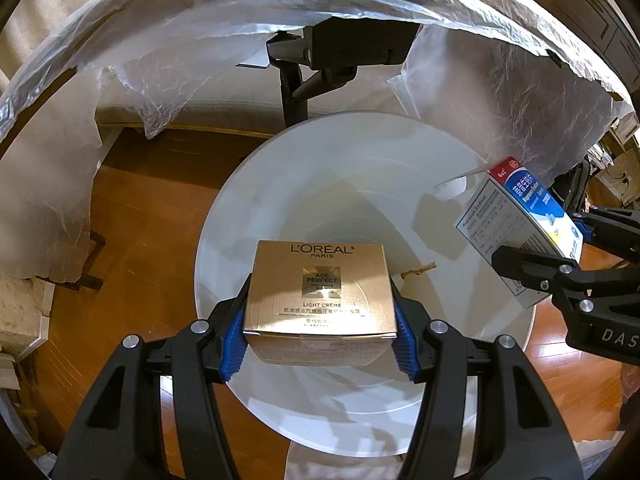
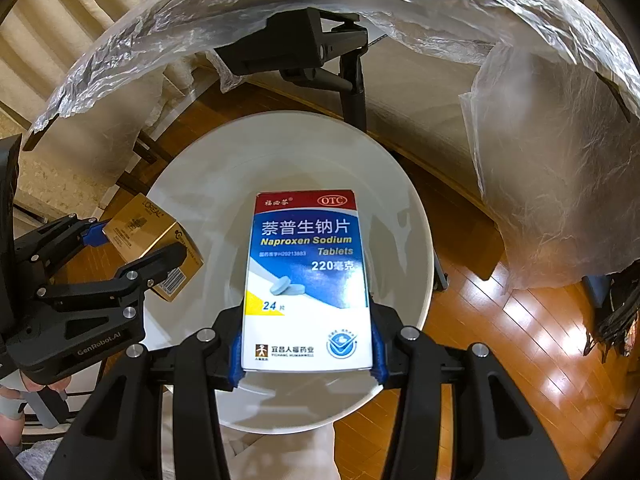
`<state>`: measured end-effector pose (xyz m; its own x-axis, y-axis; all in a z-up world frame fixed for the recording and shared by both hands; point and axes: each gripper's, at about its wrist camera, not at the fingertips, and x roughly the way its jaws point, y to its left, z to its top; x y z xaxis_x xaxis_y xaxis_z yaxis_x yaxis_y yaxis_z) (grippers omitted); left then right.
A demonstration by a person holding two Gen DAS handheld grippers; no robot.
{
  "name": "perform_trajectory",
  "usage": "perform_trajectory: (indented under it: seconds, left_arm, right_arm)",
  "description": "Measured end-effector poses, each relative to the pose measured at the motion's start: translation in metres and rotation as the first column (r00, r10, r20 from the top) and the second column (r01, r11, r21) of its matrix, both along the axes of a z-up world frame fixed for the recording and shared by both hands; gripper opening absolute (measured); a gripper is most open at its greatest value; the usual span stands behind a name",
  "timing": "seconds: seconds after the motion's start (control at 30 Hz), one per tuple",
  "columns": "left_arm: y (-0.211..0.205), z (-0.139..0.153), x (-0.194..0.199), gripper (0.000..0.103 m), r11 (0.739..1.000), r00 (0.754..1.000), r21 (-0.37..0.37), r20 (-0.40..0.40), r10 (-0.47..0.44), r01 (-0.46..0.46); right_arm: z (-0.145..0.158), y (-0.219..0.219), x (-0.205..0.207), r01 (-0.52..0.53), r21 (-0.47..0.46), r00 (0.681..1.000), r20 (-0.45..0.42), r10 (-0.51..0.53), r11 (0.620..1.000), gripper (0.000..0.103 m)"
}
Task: Collect trash
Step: 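Open both tools to drop the boxes into the bin, then raise both tools from the bin back toward the table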
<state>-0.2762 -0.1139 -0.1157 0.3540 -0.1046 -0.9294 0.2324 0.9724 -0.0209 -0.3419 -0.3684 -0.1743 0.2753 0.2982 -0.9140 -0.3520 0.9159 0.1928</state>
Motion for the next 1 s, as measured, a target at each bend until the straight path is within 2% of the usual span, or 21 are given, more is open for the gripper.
perform_trajectory:
  seconds: [0.37,0.43,0.47,0.5,0.53,0.6,0.7,0.87,0.93,1.0]
  left_arm:
    - [-0.001,0.003,-0.001,0.059,1.0,1.0,0.009,0.019,-0.011,0.01]
    - [0.001,0.007,-0.003,0.061,0.999,0.999,-0.033,0.039,-0.017,0.018]
    - [0.003,0.011,-0.004,0.074,0.998,0.998,-0.057,0.062,-0.005,0.008]
    - [0.005,0.013,-0.005,0.084,0.998,0.997,-0.062,0.076,0.01,-0.005]
    - [0.008,0.015,-0.005,0.096,0.997,0.996,-0.071,0.088,0.026,-0.019]
    - [0.013,0.018,-0.005,0.096,0.995,0.995,-0.091,0.093,0.044,-0.035]
    - [0.017,0.022,-0.007,0.096,0.994,0.994,-0.109,0.104,0.042,-0.03]
    - [0.02,0.034,-0.014,0.096,0.991,0.994,-0.128,0.101,0.049,-0.036]
    - [0.023,0.052,-0.021,0.096,0.989,0.991,-0.14,0.119,0.056,-0.039]
    - [0.029,0.079,-0.028,0.096,0.987,0.983,-0.161,0.174,0.056,-0.028]
  right_arm:
    - [0.0,0.0,0.0,0.0,-0.007,1.0,0.009,0.0,1.0,0.045]
    - [0.002,0.001,-0.002,-0.009,-0.008,1.0,0.022,0.009,1.0,0.046]
    - [0.004,0.001,-0.004,-0.01,-0.016,0.999,0.042,0.011,1.0,0.046]
    - [0.006,0.002,-0.005,-0.009,-0.025,0.998,0.058,0.01,1.0,0.053]
    - [0.008,0.001,-0.006,-0.004,-0.03,0.997,0.072,0.006,1.0,0.067]
    - [0.015,-0.003,-0.009,0.019,-0.008,0.995,0.099,-0.018,1.0,0.075]
    - [0.024,-0.011,-0.012,0.037,0.028,0.994,0.1,-0.04,0.999,0.078]
    - [0.05,-0.026,-0.025,0.06,0.05,0.986,0.151,-0.067,0.997,0.079]
    - [0.072,-0.033,-0.034,0.063,0.076,0.98,0.186,-0.076,0.995,0.079]
    - [0.106,-0.041,-0.046,0.057,0.103,0.958,0.273,-0.083,0.993,0.079]
